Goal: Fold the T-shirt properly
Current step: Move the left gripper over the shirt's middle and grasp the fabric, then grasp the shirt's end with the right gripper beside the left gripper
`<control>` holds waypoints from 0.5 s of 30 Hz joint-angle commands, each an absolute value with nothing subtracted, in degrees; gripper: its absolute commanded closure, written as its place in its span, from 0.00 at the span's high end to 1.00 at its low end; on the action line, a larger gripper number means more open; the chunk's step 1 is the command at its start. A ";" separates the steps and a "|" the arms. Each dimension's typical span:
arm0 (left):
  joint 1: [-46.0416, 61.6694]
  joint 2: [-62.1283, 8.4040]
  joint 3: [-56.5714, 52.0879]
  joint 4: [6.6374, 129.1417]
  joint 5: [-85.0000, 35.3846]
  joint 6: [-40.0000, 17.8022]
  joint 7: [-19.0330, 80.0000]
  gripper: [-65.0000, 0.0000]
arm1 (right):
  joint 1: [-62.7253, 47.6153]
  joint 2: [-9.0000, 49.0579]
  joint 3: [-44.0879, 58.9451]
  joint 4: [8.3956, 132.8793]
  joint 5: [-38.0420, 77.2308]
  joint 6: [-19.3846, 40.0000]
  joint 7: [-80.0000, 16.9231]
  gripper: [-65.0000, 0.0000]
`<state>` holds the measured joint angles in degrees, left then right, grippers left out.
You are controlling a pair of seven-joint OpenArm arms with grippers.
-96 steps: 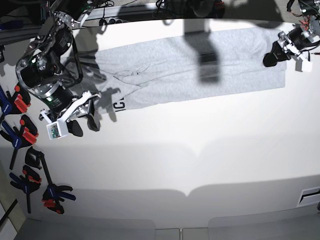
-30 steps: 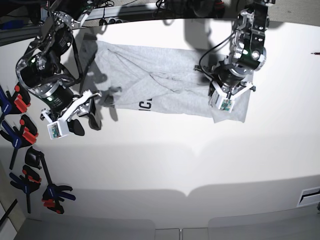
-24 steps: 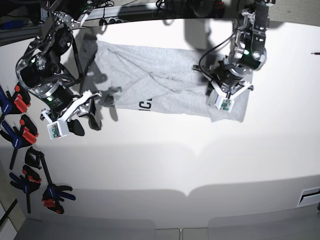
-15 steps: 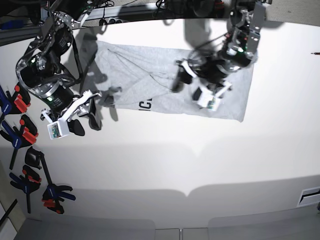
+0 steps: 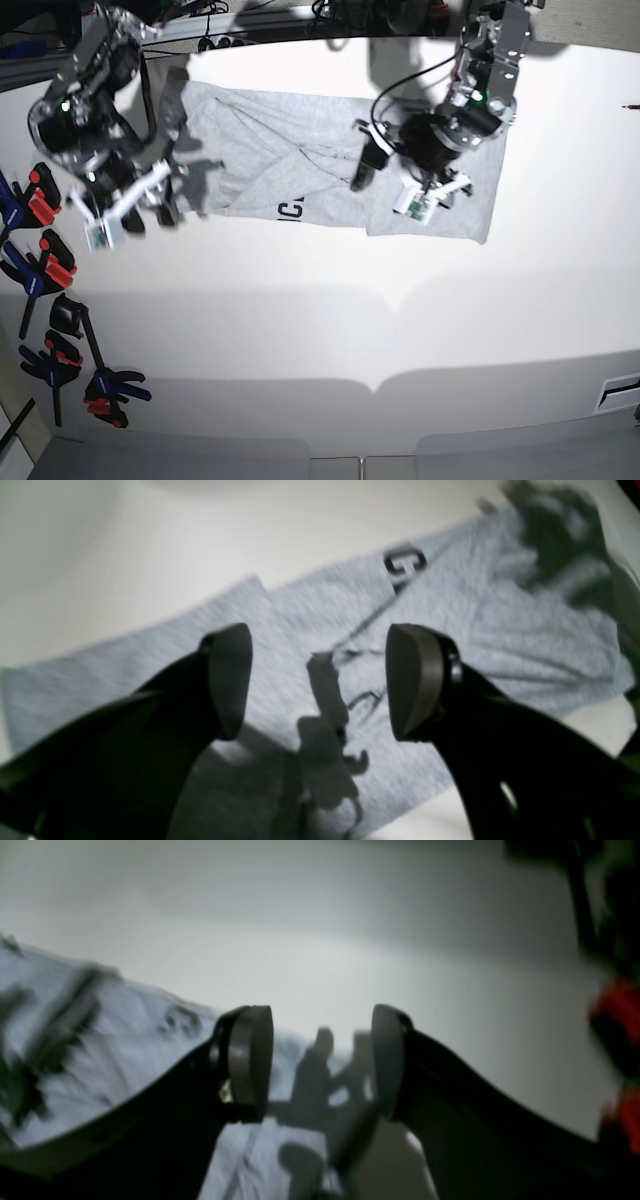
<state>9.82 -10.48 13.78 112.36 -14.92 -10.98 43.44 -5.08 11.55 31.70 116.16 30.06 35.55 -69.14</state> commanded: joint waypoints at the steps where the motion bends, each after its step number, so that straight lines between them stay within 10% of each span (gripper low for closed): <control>1: 9.17 -10.37 13.39 114.21 -15.44 -11.16 41.78 0.60 | -5.78 12.25 33.26 116.22 32.21 36.53 -67.88 0.46; 15: 9.21 -10.37 13.10 115.90 -15.66 -11.16 41.50 0.60 | -13.37 11.73 46.33 96.09 42.15 37.58 -71.02 0.46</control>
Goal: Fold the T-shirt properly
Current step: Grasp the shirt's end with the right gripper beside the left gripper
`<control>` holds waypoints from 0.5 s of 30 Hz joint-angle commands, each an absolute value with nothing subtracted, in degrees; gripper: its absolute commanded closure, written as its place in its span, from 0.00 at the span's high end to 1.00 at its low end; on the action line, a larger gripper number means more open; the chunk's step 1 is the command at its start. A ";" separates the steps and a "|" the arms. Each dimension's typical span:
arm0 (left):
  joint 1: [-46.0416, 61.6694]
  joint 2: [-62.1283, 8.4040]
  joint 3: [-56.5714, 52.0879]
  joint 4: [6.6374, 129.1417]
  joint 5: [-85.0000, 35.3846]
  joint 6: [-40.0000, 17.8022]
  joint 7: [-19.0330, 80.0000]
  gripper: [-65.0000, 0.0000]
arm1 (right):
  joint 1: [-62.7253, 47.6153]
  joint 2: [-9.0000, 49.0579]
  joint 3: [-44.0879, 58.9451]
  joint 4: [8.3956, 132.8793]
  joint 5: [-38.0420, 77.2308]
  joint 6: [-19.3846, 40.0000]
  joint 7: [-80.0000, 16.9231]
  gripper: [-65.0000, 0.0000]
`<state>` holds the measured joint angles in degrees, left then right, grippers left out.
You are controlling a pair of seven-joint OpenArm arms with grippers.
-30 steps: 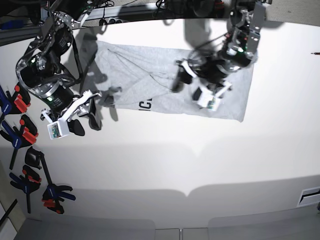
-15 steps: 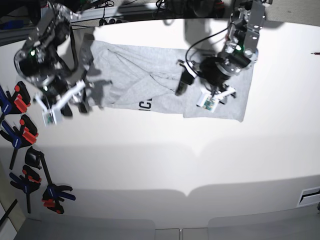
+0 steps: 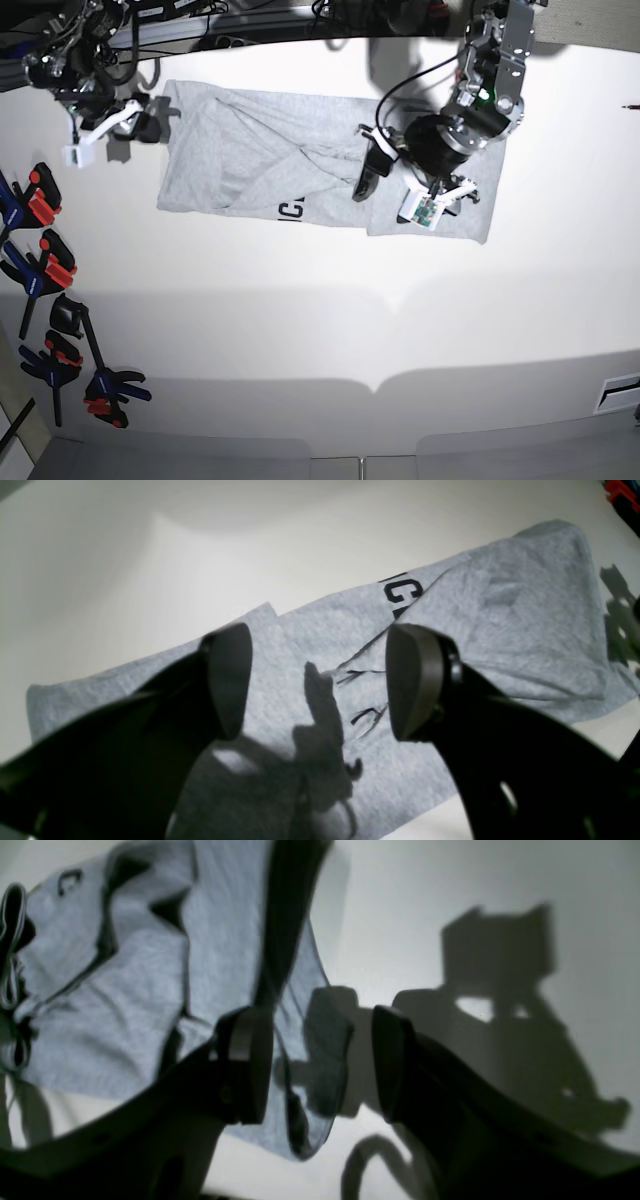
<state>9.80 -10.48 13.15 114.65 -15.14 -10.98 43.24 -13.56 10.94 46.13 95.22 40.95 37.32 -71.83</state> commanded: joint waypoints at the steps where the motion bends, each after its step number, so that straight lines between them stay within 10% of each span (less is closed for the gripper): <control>1: 9.19 -10.37 13.10 115.92 -15.66 -11.16 41.50 0.60 | -13.34 11.70 46.33 94.19 41.98 37.58 -69.38 0.46; 15: 9.23 -10.37 13.13 115.90 -15.70 -11.16 41.50 0.60 | -13.32 6.68 40.51 80.60 42.02 37.71 -64.31 0.46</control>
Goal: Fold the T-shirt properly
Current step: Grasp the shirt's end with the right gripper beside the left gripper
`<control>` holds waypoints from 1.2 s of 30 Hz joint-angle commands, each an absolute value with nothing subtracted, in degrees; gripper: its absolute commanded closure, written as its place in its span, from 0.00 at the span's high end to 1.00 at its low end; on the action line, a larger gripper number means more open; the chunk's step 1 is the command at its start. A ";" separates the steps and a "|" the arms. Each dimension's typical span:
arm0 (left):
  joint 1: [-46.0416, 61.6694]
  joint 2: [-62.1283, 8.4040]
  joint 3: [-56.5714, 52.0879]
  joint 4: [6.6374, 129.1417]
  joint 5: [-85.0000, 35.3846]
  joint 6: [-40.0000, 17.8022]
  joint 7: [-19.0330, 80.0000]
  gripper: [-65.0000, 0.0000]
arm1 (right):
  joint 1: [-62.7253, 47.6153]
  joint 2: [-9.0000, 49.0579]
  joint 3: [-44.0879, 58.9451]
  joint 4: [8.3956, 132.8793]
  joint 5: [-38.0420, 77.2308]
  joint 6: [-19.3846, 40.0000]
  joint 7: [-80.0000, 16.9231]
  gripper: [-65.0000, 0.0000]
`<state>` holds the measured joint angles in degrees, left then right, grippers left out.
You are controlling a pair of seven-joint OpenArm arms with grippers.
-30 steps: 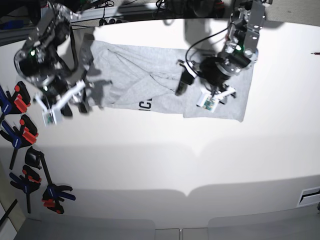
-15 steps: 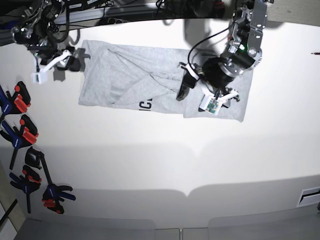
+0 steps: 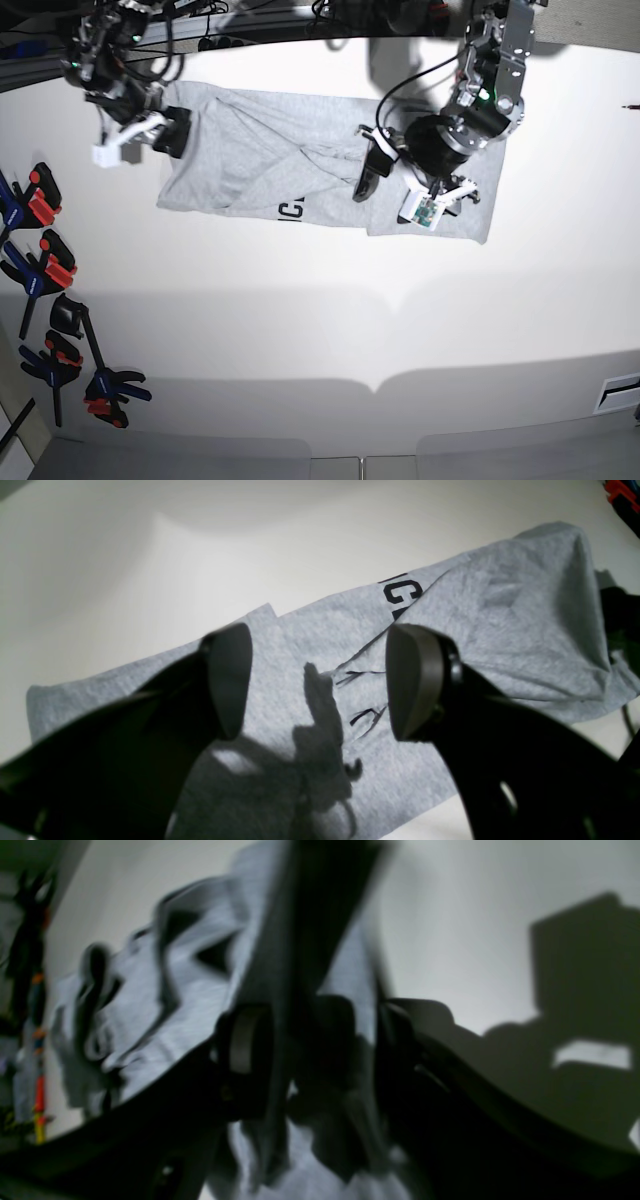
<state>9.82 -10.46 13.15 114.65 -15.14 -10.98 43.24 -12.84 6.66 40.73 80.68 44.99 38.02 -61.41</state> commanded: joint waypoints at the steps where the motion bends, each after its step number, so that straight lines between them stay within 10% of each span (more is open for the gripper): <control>1: 9.23 -10.37 13.13 115.90 -15.66 -11.16 41.52 0.60 | -13.32 6.31 39.35 80.60 42.04 37.71 -64.29 0.46; 9: 9.34 -10.37 13.13 115.90 -15.68 -11.16 41.52 0.60 | -13.02 4.29 30.41 80.60 41.98 36.32 -62.72 0.45; 15: 9.34 -10.37 13.13 115.90 -15.66 -11.16 41.67 0.60 | -11.14 4.67 30.11 80.62 41.95 35.99 -62.30 0.00; 36: 9.41 -10.37 13.10 115.81 0.25 -2.92 49.69 0.60 | 7.86 8.16 44.21 80.88 38.61 36.01 -66.67 0.00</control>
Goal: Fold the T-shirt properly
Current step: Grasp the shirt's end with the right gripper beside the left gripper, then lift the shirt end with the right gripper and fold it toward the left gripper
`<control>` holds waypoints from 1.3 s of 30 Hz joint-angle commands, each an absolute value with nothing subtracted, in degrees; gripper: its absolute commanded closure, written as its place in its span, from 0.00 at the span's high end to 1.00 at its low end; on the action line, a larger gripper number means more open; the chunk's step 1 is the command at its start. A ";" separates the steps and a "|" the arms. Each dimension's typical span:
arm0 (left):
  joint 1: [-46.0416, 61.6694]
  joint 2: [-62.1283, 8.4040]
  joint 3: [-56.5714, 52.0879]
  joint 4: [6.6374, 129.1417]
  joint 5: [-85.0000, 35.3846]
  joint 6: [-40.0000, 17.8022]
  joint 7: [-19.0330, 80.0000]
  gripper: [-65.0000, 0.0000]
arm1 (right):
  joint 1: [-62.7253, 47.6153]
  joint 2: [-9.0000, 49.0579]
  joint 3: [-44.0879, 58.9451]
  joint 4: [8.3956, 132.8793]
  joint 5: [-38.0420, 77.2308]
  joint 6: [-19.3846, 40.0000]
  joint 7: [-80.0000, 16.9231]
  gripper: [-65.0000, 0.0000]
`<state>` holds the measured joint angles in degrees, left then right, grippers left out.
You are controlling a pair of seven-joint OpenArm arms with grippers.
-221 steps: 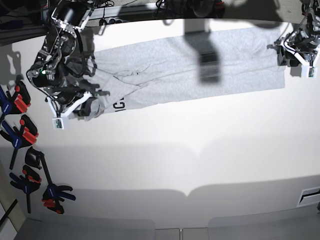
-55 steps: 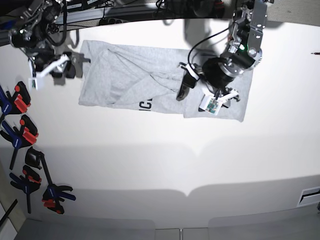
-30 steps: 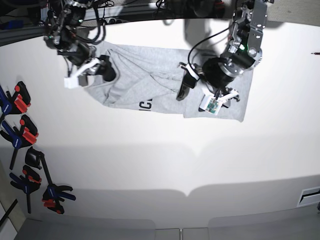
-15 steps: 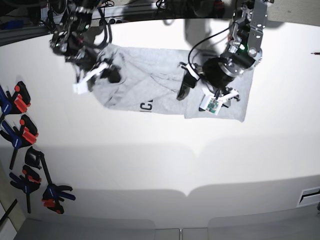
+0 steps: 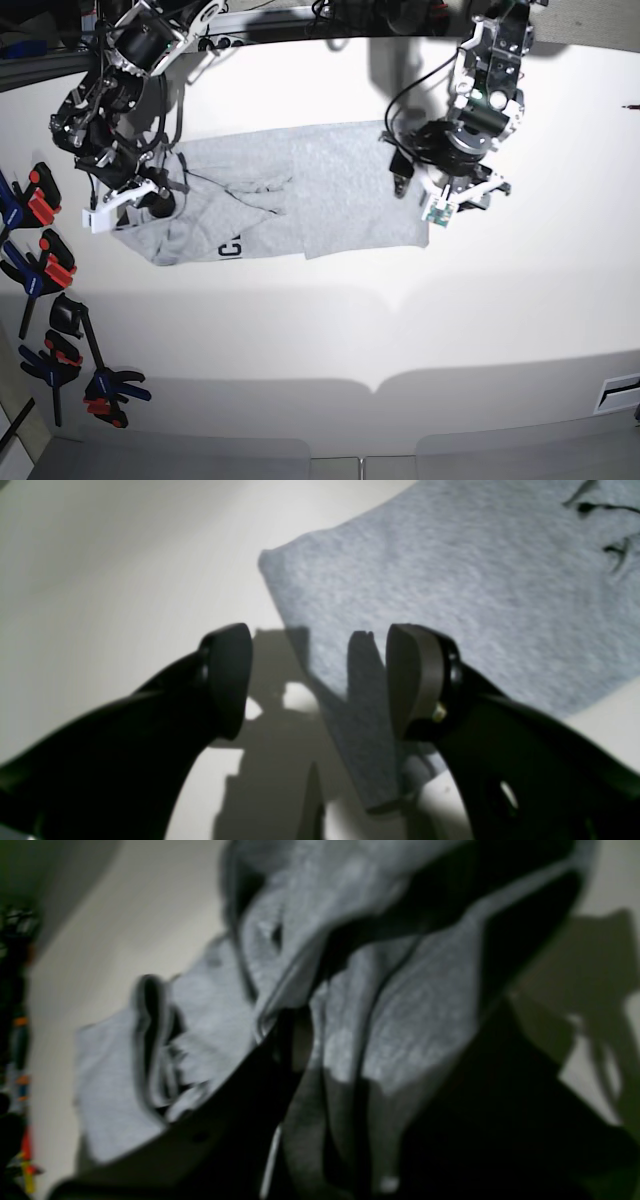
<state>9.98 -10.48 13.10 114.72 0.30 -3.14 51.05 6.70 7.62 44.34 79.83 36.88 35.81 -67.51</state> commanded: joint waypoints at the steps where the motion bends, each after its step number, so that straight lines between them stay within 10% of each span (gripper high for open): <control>1: 9.43 -10.37 13.10 115.81 0.73 -2.55 49.71 0.60 | 7.92 7.97 43.64 80.88 40.01 36.05 -67.29 0.00; 22: 12.36 -14.55 13.10 115.81 21.02 4.25 58.22 0.60 | 7.94 -3.01 20.97 95.35 42.65 36.62 -73.41 0.00; 39: 20.75 -19.86 13.13 113.38 9.74 8.58 45.45 0.60 | 7.90 -5.82 16.93 99.00 49.71 35.55 -77.28 0.00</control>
<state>21.04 -19.66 13.17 112.46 9.17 7.73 46.44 6.66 -5.72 17.06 97.91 47.62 35.57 -78.59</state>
